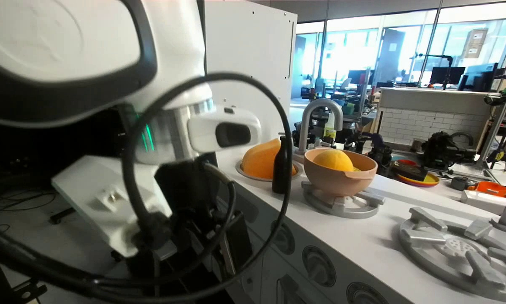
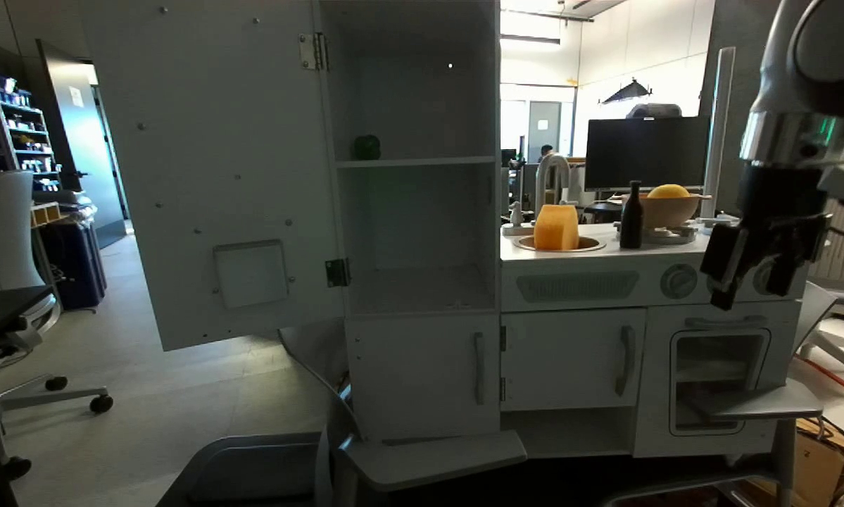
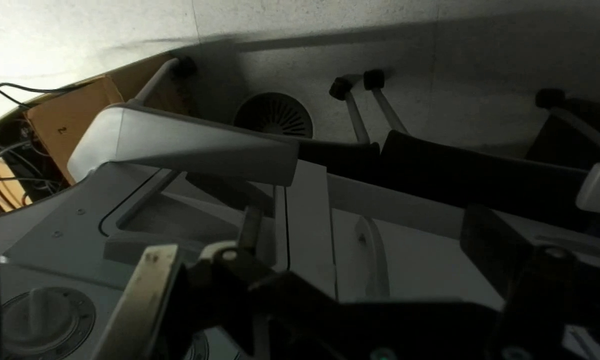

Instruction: Open the right cabinet door then put the black bottle and orange sponge in the top compartment of the right cabinet respectively

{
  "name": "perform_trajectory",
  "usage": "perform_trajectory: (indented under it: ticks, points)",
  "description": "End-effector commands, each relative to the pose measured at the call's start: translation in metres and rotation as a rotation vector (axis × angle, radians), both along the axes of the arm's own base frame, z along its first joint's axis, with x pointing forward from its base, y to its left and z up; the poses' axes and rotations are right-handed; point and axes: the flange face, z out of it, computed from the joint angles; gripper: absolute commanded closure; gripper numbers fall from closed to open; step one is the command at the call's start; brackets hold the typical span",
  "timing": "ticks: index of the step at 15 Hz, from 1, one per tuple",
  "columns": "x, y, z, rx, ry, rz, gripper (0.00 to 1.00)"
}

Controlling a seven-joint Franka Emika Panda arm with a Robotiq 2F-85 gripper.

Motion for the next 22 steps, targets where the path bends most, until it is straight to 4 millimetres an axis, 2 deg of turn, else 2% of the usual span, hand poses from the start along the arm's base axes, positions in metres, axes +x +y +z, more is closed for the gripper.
perform_trajectory:
  ticks: [1,2,5,8,15,22]
  points:
    - [0.029,-0.002,-0.051,0.025,0.006,-0.049,0.0]
    - [0.034,-0.005,-0.066,0.036,0.012,-0.075,0.0]
    - [0.053,-0.007,-0.095,0.073,0.001,-0.137,0.0]
    - [0.072,-0.002,-0.111,0.105,-0.017,-0.19,0.0]
    - [0.1,0.014,-0.14,0.102,-0.088,-0.229,0.0]
    - [0.101,0.024,-0.149,0.097,-0.179,-0.217,0.0]
